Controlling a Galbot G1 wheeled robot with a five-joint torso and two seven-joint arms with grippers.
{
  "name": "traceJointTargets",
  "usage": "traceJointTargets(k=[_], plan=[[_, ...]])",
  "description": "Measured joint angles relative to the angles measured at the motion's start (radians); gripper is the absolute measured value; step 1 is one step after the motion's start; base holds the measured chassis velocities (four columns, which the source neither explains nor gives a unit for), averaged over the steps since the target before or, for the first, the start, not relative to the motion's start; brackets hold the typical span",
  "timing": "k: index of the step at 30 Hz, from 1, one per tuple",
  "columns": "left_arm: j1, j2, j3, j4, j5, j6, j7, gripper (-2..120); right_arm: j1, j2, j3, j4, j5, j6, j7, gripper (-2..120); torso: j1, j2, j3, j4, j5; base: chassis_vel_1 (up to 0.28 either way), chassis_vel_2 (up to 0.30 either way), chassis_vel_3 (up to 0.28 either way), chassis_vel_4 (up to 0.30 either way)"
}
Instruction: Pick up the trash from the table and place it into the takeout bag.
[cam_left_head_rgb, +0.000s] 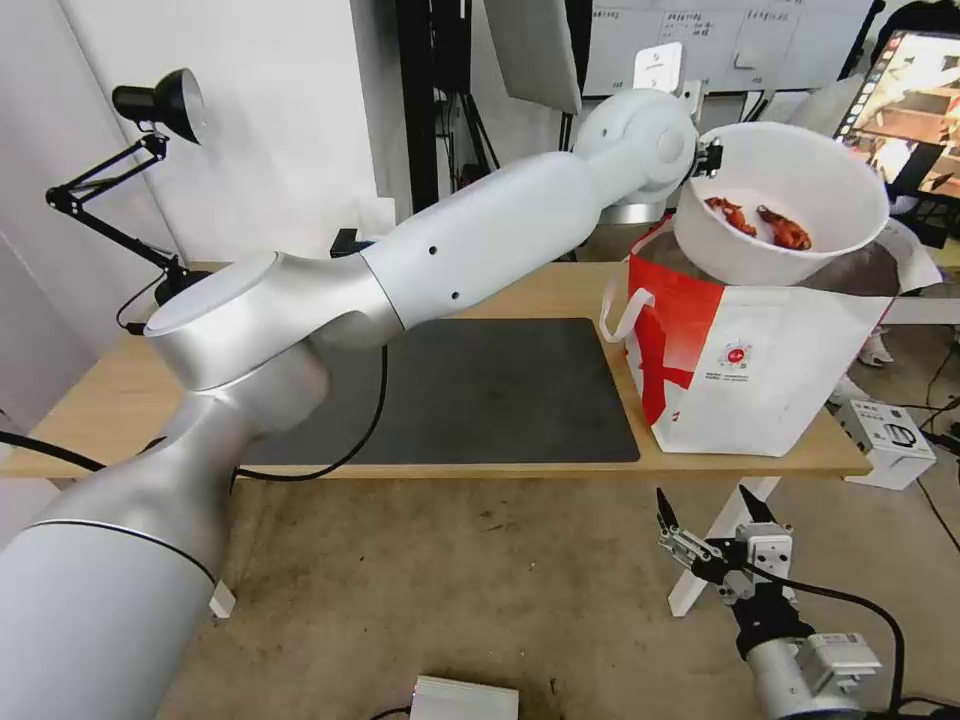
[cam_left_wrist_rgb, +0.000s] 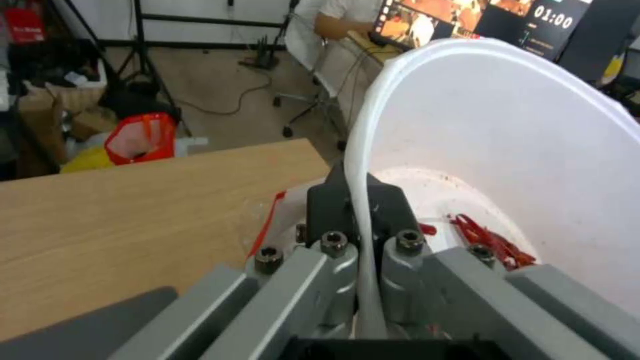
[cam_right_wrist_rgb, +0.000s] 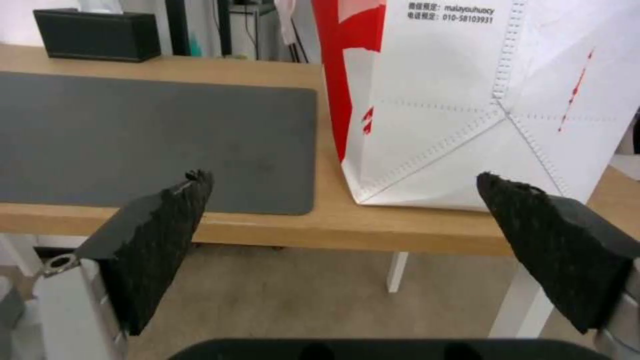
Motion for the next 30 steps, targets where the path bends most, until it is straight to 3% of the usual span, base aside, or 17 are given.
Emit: traceJointTargets(k=[8,14,16,20,27,29,30], plan=[[0.014,0.001,0.012,-0.003,0.004,0.005,-0.001,0,0.0,0.0,0.0,0.0,0.0,0.0,0.0,100,0.0,0.0,0.0,0.0,0.0,0.0,0.0,0.0,0.0],[0.019,0.001,0.013,-0.009,0.005,0.006,-0.001,19,0.0,0.0,0.0,0.0,0.0,0.0,0.0,100,0.0,0.0,0.0,0.0,0.0,0.0,0.0,0.0,0.0],[0.023,0.001,0.012,-0.012,0.005,0.008,-0.001,30,0.0,0.0,0.0,0.0,0.0,0.0,0.0,100,0.0,0.0,0.0,0.0,-0.0001,0.0,0.0,0.0,0.0],[0.027,0.002,0.012,-0.012,0.005,0.008,-0.001,38,0.0,0.0,0.0,0.0,0.0,0.0,0.0,100,0.0,0.0,0.0,0.0,-0.0001,0.0,0.0,0.0,0.0],[0.042,0.002,0.006,-0.018,0.009,0.009,0.0,69,0.0,0.0,0.0,0.0,0.0,0.0,0.0,100,0.0,0.0,0.0,0.0,-0.0001,0.0,0.0,0.0,0.0],[0.043,0.002,0.005,-0.018,0.009,0.009,0.0,71,0.0,0.0,0.0,0.0,0.0,0.0,0.0,100,0.0,0.0,0.0,0.0,-0.0001,0.0,0.0,0.0,0.0],[0.049,0.002,0.002,-0.021,0.012,0.01,0.0,80,0.0,0.0,0.0,0.0,0.0,0.0,0.0,100,0.0,0.0,0.0,0.0,-0.0001,0.0,0.0,0.0,0.0]])
